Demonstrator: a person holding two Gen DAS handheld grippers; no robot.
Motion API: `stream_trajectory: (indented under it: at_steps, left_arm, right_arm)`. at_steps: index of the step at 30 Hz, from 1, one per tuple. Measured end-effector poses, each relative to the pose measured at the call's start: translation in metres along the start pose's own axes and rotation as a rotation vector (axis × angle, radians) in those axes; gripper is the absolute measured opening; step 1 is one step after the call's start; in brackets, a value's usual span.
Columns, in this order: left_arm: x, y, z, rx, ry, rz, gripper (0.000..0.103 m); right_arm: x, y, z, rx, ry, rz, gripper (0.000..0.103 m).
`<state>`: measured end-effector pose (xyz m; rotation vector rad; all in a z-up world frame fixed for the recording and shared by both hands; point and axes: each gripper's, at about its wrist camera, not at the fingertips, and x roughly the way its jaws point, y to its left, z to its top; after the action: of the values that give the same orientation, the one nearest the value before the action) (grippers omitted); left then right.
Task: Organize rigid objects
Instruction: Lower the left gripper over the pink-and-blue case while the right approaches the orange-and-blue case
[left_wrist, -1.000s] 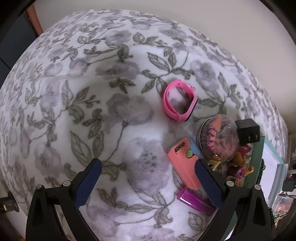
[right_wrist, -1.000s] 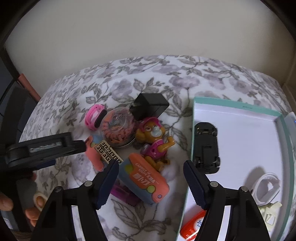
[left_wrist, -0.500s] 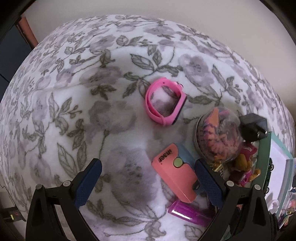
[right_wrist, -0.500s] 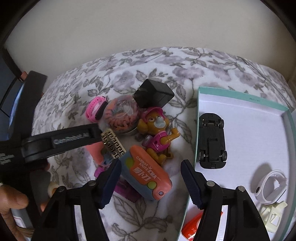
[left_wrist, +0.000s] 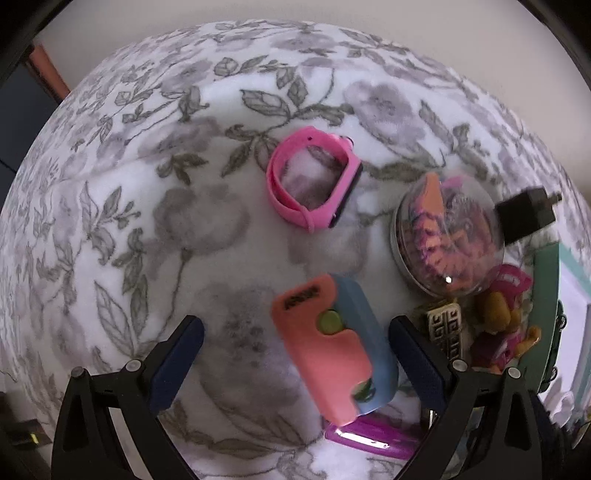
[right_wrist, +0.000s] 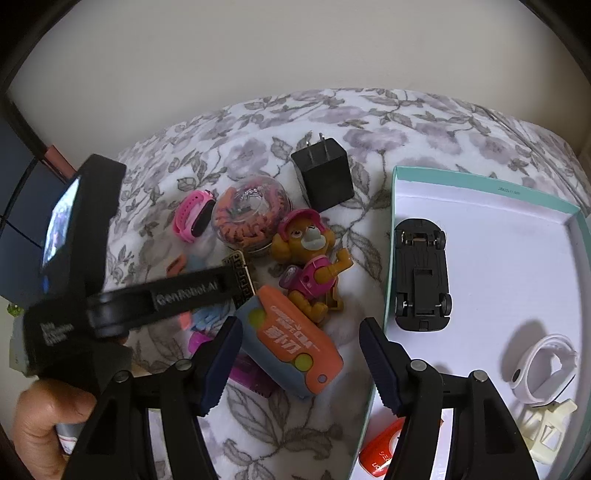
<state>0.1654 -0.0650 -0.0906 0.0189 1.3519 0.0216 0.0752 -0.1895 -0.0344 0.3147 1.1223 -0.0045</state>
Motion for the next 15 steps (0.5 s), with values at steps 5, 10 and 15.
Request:
stream_trajectory:
  at_steps: [5, 10, 15]
  left_arm:
    - [0.002, -0.003, -0.004, -0.006, 0.033, -0.003, 0.1]
    - [0.003, -0.002, -0.006, -0.012, 0.052, -0.004, 0.099]
    - [0.001, 0.003, -0.01, -0.01, 0.068, 0.005, 0.098]
  right_arm:
    - [0.002, 0.002, -0.002, -0.024, 0.012, 0.002, 0.068]
    - [0.002, 0.004, -0.003, -0.05, 0.016, -0.002, 0.068]
    - [0.006, 0.01, -0.005, -0.069, 0.047, 0.056, 0.068]
